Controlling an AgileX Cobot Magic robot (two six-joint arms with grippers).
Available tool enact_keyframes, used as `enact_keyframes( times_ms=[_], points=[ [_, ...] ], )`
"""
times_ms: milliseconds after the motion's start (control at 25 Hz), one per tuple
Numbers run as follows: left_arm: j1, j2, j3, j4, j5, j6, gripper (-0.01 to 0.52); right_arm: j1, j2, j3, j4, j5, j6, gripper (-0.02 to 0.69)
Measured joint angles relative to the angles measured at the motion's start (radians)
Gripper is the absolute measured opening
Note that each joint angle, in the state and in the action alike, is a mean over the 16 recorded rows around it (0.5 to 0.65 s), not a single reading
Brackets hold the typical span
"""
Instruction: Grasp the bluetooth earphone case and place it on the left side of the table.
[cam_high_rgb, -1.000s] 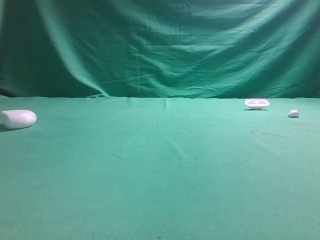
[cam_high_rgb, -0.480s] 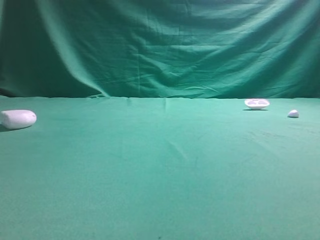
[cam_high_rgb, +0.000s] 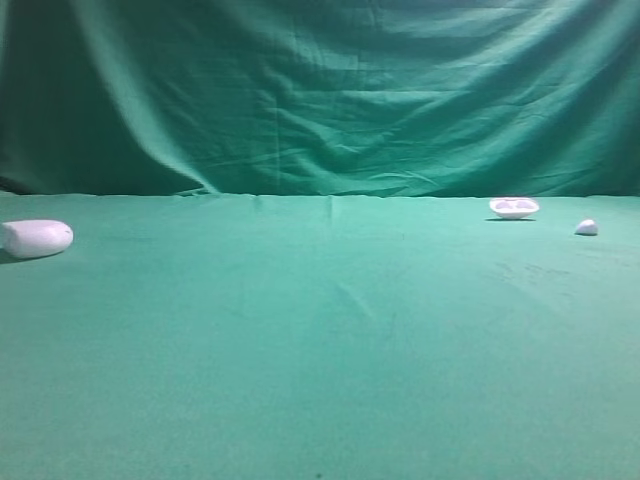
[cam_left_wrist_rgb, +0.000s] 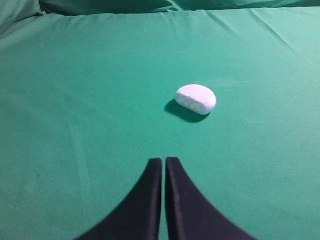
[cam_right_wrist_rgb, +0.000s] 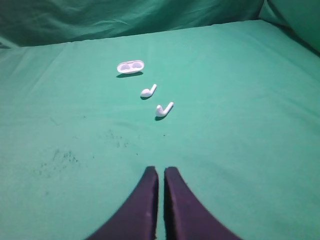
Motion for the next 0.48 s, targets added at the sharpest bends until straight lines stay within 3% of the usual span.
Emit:
enact_keyframes(
  times_ms=[480],
  points=[
    [0.0,0.0,0.0,0.0,0.0,0.0,0.0,0.0,0.0,0.0,0.001,0.006,0.0,0.0]
  ],
)
